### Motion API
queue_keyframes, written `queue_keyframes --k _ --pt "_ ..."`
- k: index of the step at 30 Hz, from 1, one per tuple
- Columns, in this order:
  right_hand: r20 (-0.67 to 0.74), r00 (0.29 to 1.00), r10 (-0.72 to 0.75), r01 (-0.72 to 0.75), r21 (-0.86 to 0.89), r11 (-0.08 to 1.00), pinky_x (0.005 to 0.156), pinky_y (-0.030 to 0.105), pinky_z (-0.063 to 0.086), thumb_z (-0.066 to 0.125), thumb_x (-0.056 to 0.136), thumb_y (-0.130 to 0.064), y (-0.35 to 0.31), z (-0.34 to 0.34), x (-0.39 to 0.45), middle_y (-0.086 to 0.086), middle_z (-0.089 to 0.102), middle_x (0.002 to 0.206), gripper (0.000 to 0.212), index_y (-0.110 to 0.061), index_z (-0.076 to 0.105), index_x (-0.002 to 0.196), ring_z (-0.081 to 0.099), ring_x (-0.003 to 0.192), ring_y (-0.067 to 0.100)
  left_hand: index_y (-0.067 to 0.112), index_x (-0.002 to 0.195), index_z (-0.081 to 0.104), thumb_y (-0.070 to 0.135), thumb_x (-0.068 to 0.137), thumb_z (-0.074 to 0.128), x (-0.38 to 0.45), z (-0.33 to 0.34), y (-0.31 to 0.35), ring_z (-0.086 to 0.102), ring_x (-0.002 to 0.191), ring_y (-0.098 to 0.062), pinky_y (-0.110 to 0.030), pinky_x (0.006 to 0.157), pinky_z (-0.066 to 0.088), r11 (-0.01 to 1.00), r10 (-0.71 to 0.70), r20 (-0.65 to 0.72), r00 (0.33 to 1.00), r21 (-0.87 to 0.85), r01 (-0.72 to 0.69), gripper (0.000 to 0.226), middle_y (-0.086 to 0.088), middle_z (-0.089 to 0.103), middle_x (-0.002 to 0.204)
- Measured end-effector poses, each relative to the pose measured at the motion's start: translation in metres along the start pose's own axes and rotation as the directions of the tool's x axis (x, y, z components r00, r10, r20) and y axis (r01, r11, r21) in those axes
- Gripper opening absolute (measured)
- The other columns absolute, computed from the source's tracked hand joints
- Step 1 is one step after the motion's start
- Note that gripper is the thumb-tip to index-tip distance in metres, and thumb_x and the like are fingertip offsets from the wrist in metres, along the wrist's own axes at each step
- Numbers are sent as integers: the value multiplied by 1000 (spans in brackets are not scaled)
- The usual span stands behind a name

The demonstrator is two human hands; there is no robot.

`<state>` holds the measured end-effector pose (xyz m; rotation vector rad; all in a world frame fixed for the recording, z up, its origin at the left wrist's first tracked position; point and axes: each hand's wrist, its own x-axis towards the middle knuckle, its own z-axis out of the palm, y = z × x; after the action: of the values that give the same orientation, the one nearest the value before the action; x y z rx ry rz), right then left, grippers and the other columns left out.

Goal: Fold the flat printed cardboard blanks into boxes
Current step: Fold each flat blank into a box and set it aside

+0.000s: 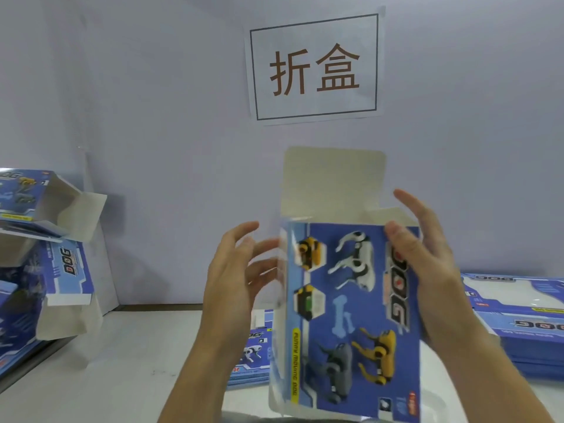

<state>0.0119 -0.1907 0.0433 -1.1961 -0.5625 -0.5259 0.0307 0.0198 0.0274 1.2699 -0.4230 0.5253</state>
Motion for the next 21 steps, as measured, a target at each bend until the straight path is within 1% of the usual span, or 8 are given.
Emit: queue_keyframes --k 3,6,10,13,15,17,19,21 --pt "-42 997 61 -57 93 994 53 31 57 65 80 -39 -5 -11 1 8 75 87 45 -36 59 125 74 74 24 28 119 62 46 87 51 2 -7 3 73 99 -23 -32 81 61 998 -54 87 995 40 50 38 -2 76 109" --pt "-156 988 12 7 121 993 54 32 56 62 85 -42 -4 -12 4 3 73 83 42 -24 55 122 72 71 20 34 117 64 49 88 62 2 -13 -1 72 103 -20 -36 85 56 991 -104 131 986 92 93 33 4 74 113" --pt "-238 971 -17 64 191 980 52 25 56 55 94 -40 -8 -21 6 -8 70 75 18 -26 56 105 70 67 11 48 104 70 62 84 60 1 -17 -5 70 87 -6 -20 71 52 966 -202 200 959 203 161 26 12 75 103" --pt "-139 968 211 -176 231 957 48 25 55 57 92 -41 -13 -28 4 2 72 72 23 -22 68 88 70 57 18 31 98 78 57 86 60 3 -24 -5 71 77 -12 -19 66 53 956 -268 254 929 190 223 35 -1 77 94" --pt "-73 901 428 -412 169 895 41 23 52 64 81 -34 -12 -27 9 8 70 60 29 -12 74 65 66 45 21 28 104 76 62 77 68 2 -26 -6 73 79 -19 -26 67 56 944 -318 263 911 177 278 44 -6 77 100" --pt "-13 807 590 -587 93 804 34 23 48 66 72 -23 -6 -23 15 13 70 57 26 -4 75 56 66 41 21 27 109 71 61 72 67 2 -26 -12 73 77 -21 -29 63 56 931 -364 200 910 119 346 50 -4 76 99" --pt "114 716 688 -696 43 717 38 27 52 59 80 -17 8 -16 15 17 74 72 26 -1 78 70 71 53 23 27 105 70 51 85 62 2 -25 -18 72 73 -18 -28 58 55 921 -387 120 914 90 379 33 -1 76 92" --pt "213 673 708 -727 13 687 56 31 60 70 72 -22 19 -13 6 19 76 96 35 0 77 99 76 75 28 22 109 70 35 95 60 1 -27 -23 74 76 -20 -30 60 58 915 -396 73 915 119 386 21 -5 78 93"
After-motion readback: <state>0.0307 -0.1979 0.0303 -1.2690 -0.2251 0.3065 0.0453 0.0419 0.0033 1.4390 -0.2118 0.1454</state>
